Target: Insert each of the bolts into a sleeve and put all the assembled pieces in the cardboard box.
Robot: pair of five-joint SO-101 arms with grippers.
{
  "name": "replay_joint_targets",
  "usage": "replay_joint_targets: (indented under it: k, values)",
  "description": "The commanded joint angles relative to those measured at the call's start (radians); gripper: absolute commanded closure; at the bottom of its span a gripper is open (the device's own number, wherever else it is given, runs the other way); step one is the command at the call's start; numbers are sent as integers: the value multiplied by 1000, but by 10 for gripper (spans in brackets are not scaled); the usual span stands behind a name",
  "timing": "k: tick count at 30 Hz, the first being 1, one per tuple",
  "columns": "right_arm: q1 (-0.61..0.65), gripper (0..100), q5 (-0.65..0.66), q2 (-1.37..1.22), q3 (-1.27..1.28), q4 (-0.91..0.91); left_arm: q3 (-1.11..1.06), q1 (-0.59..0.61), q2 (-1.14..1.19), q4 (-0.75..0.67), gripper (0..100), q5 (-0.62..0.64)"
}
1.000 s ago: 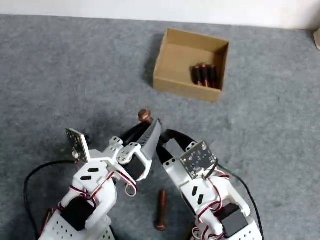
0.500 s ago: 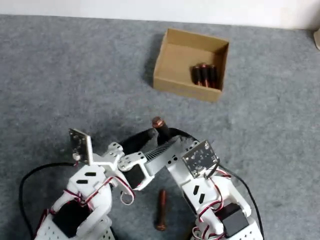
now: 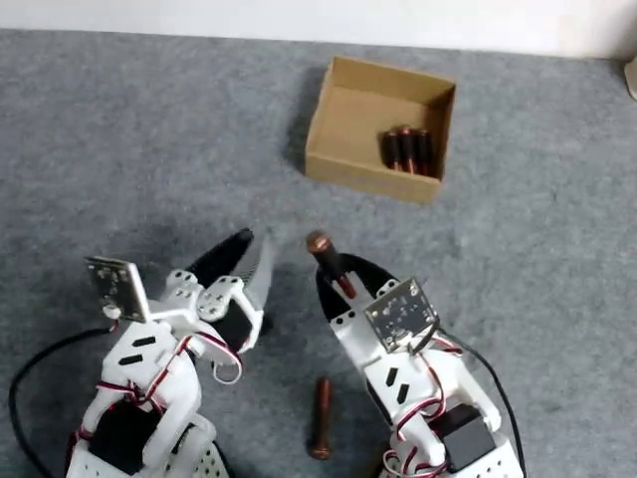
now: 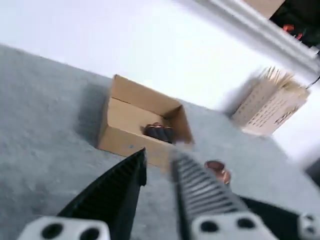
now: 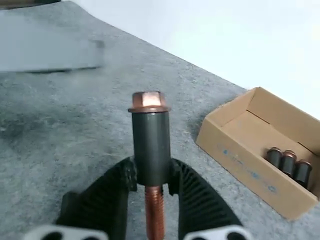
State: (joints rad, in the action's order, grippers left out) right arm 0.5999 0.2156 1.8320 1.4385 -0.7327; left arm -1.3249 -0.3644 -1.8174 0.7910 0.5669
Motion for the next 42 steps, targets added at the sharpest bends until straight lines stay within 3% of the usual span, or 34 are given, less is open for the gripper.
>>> replay_joint_targets:
  k: [1,5,6,16,23,27,33,36,42]
  values:
    - [-50,993,-5,7,-5,30,24,15,-4,2,987,-212]
    - [-77,993,-5,7,-4,30,-48,42,-5,2,984,-575]
    - [-84,993,-5,7,-4,30,-74,44,-5,0,995,-615]
    - [-159,993,0,-13,-13,48,-154,156,25,-97,993,-626]
    - [-245,994,60,-472,-180,243,-85,176,501,-344,993,-692]
    - [-315,994,60,-891,-453,317,61,260,889,-456,993,-654]
    - [-430,994,60,-1569,-1043,315,332,334,1366,-474,993,-539]
    - [-472,994,60,-1888,-1388,220,409,351,1477,-468,993,-522]
    - [-516,994,55,-2463,-2089,-42,432,348,1477,-422,993,-519]
